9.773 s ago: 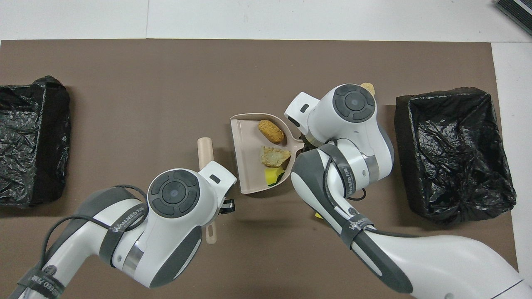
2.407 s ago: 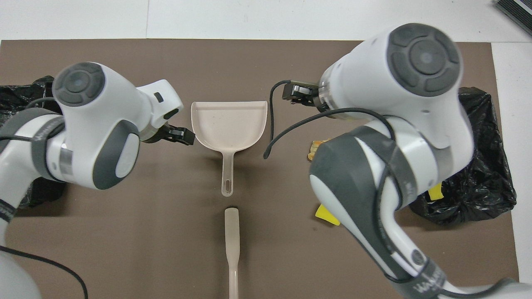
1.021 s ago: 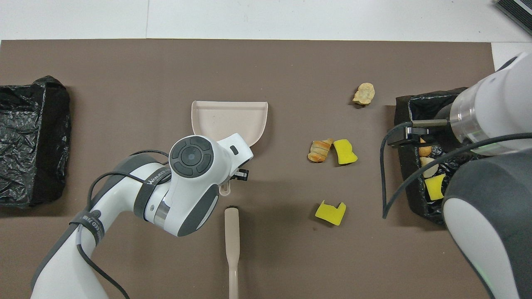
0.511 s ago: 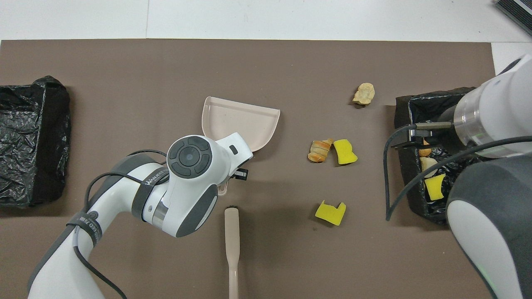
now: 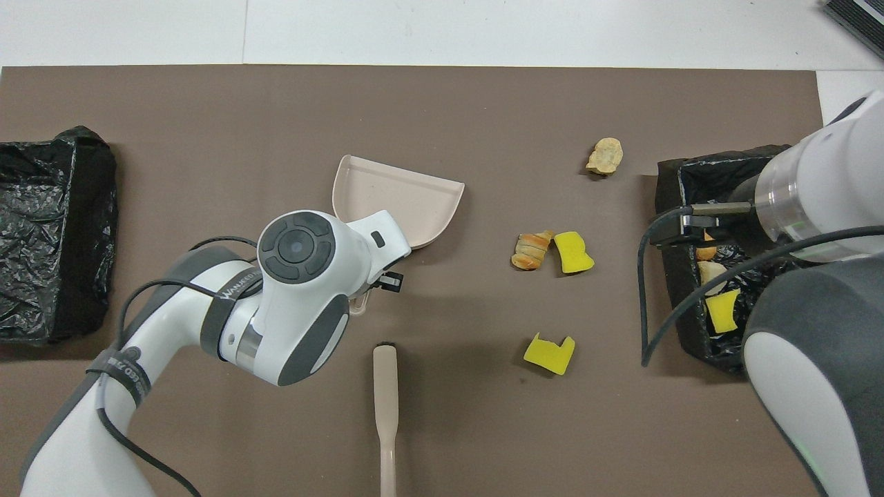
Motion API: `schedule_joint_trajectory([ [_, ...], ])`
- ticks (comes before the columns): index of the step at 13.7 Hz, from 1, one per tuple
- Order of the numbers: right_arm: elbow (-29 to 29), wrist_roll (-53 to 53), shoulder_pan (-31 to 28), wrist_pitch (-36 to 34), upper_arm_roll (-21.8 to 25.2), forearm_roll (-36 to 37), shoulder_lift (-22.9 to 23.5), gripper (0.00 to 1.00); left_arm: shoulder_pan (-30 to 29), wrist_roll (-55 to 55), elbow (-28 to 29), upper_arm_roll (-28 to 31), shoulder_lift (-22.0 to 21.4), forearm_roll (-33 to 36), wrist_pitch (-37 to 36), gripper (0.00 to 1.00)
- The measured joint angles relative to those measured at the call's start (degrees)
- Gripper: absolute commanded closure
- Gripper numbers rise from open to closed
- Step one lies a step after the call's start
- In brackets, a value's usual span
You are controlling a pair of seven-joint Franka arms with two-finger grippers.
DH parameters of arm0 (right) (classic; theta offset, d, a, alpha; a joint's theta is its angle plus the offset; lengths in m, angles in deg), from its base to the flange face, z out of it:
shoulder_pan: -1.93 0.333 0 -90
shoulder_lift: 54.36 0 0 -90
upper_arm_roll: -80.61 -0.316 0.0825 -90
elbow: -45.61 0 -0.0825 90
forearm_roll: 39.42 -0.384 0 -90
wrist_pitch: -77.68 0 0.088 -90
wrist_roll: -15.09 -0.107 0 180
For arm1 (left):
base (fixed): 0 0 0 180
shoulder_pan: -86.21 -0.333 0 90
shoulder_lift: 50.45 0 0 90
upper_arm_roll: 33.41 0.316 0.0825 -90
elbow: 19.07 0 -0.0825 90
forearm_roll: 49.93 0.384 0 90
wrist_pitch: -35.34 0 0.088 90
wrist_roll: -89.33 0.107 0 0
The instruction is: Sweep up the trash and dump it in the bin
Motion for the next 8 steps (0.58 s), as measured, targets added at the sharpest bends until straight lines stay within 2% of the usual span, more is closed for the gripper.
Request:
schedule_joint_trajectory([
  [4,-0.1,0.0,1.3,0.0,-0.8,-4.1,-0.1,0.00,-6.6,18.4,0.0,0.1,0.2,0.0,0.2,1.00],
  [8,-4.6,-9.8,11.8,0.8,-1.2,-4.9,-2.7,0.00,-11.5,37.2,-0.5,0.1,0.8,-1.6,0.4,1.00],
])
